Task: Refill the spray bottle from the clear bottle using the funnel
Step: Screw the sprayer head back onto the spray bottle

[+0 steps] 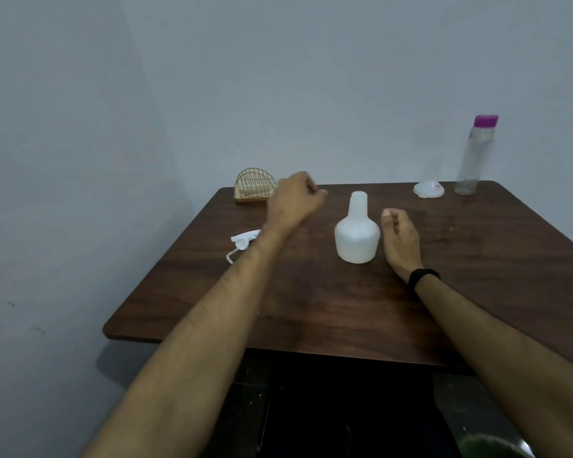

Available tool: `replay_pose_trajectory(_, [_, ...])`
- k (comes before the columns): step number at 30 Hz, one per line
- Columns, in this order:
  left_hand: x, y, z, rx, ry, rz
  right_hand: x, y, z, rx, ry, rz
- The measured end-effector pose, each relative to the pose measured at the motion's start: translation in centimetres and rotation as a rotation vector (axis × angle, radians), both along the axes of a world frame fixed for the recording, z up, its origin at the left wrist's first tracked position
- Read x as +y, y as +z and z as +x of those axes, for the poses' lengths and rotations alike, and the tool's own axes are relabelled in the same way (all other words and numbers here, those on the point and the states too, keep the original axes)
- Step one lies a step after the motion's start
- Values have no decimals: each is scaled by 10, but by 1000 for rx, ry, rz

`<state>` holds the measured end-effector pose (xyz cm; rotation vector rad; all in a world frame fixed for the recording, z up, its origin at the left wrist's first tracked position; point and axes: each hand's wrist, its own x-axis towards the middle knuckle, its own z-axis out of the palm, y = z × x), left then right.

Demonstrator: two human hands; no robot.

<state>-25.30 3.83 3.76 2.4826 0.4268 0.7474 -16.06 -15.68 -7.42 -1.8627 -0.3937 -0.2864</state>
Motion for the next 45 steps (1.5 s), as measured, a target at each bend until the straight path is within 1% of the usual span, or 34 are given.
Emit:
replay_pose_trajectory(4, [85,-4,-4,251,272,-98,12,3,-14,-238,-173,60])
replay_pose_trajectory(6, [117,-18,-9,370,376,-127,17,1,-23,-336,-186,41])
replay_pose_trajectory(9, [145,-48,-12,524,434,-245,25,-11,-36,-485,-101,-76])
replay_pose_trajectory(11, [152,-63,-12,584,443,-349,32,-16,-43,-554,-38,-174])
replay_pose_trajectory(12, [152,-68,-12,605,450,-371,35,-16,-45,-576,-20,-227])
replay_pose_trajectory(14, [149,-75,-11,624,459,-373,41,-15,-48,-603,16,-322])
replay_pose_trajectory(17, [148,-81,-7,624,453,-349,45,-15,-49,-630,241,-427])
replay_pose_trajectory(19, [150,-84,-4,593,436,-377,47,-15,-52,-642,363,-535])
replay_pose_trajectory(21, [150,-85,0,531,433,-470,48,-16,-52,-654,370,-554])
replay_pose_trajectory(23, [145,-82,2,374,407,-677,47,-16,-51,-656,299,-488])
replay_pose_trajectory(25, [135,-72,4,199,320,-862,45,-17,-50,-640,201,-411])
replay_pose_trajectory(27, [121,-57,8,49,179,-990,43,-16,-49,-596,133,-348])
replay_pose_trajectory(29, [107,-36,13,-56,44,-1074,41,-14,-51,-533,120,-298])
replay_pose_trajectory(32, [86,-6,28,-88,-112,-1112,41,-9,-56,-440,164,-206])
replay_pose_trajectory(34, [72,9,38,-105,-168,-1130,42,0,-61,-353,250,-121])
replay_pose_trajectory(36, [55,23,47,-129,-213,-1161,42,12,-64,-290,331,-87])
replay_pose_trajectory(41, [14,58,62,-171,-337,-1345,37,34,-59,-349,282,-105])
replay_pose_trajectory(45, [-13,85,68,-217,-444,-1475,31,39,-50,-322,245,-58])
